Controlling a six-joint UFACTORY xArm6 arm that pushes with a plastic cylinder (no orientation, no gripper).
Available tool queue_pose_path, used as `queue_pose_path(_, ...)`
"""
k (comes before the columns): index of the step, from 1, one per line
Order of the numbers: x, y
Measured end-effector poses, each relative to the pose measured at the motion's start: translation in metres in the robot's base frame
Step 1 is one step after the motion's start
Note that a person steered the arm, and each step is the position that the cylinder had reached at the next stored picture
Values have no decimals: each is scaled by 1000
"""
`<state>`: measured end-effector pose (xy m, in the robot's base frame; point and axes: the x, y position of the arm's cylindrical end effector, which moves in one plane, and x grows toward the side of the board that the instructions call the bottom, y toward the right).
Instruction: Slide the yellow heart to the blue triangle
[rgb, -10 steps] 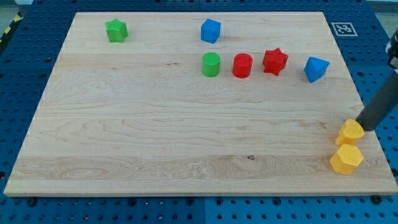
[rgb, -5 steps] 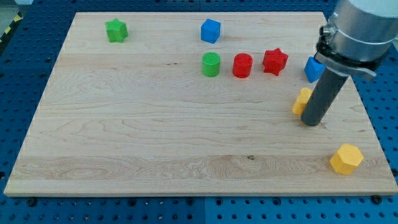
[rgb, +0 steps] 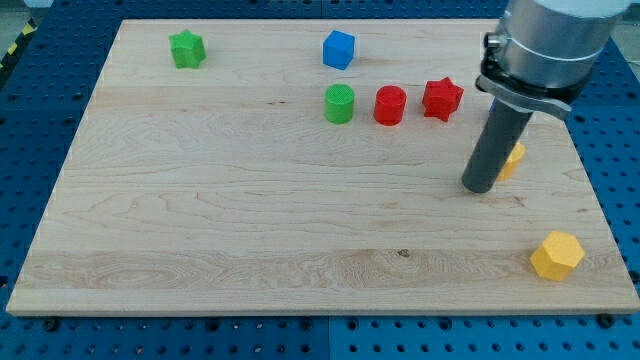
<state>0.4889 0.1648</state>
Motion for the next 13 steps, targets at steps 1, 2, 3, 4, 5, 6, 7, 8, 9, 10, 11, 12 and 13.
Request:
queue_pose_path(1,-24,21)
queue_pose_path(2,-49,36)
queue_pose_path(3,-50,33)
queue_pose_path(4,-33,30)
queue_pose_path(5,-30,41)
queue_pose_path(6,-38,66)
queue_pose_path(7,-31,50)
queue_pose_path(8,-6,34)
queue_pose_path(9,-11,54)
queue_pose_path(10,-55,62)
queue_pose_path(11,-43,42)
queue_pose_path(12,13,39)
queue_pose_path(13,32,82)
